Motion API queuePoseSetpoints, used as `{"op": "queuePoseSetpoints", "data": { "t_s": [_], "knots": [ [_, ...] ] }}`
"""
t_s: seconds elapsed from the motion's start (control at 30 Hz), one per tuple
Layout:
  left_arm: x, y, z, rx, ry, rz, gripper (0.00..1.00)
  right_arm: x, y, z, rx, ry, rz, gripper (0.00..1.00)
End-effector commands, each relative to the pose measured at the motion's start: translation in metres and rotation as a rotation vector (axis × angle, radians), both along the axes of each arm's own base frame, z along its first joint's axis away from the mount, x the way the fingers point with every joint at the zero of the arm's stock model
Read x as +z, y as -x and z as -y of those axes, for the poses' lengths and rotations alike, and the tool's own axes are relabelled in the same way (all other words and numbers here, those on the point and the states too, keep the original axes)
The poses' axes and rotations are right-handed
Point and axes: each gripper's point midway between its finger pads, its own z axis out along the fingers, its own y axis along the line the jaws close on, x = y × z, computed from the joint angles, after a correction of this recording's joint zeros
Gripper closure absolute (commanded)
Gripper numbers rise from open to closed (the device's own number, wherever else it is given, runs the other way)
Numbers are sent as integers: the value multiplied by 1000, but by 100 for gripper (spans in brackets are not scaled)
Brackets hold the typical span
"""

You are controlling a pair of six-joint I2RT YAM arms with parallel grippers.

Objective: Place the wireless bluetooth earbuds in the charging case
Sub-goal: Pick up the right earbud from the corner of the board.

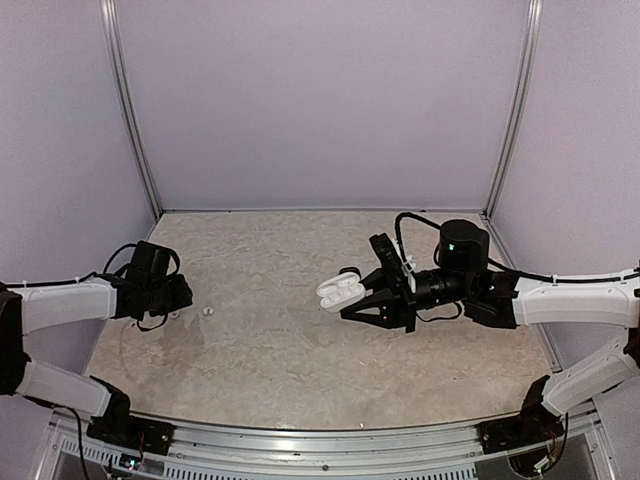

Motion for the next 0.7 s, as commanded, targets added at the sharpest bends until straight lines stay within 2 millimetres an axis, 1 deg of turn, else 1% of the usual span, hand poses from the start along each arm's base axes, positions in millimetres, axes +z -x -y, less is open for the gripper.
{"op": "queuePoseSetpoints", "data": {
  "t_s": [0.0,0.13,0.2,0.37,0.47,0.6,0.67],
  "knots": [
    [7,8,-29,109,-75,31,54,1,0,2,4,-11,2,98],
    [9,6,-39,148,-100,36,46,2,0,1,5,-14,2,98],
    [8,4,-45,167,-94,32,45,3,1,2,4,-15,2,98],
    [5,-4,-55,214,-100,25,46,4,1,3,0,-15,4,98],
    [-6,-3,-61,257,-133,-25,49,4,1,4,-4,-13,5,98],
    [-22,-1,-62,274,-139,-78,52,3,1,3,-3,-13,6,98],
    [-27,-2,-63,285,-145,-88,55,3,1,2,0,-13,5,98]
  ]
}}
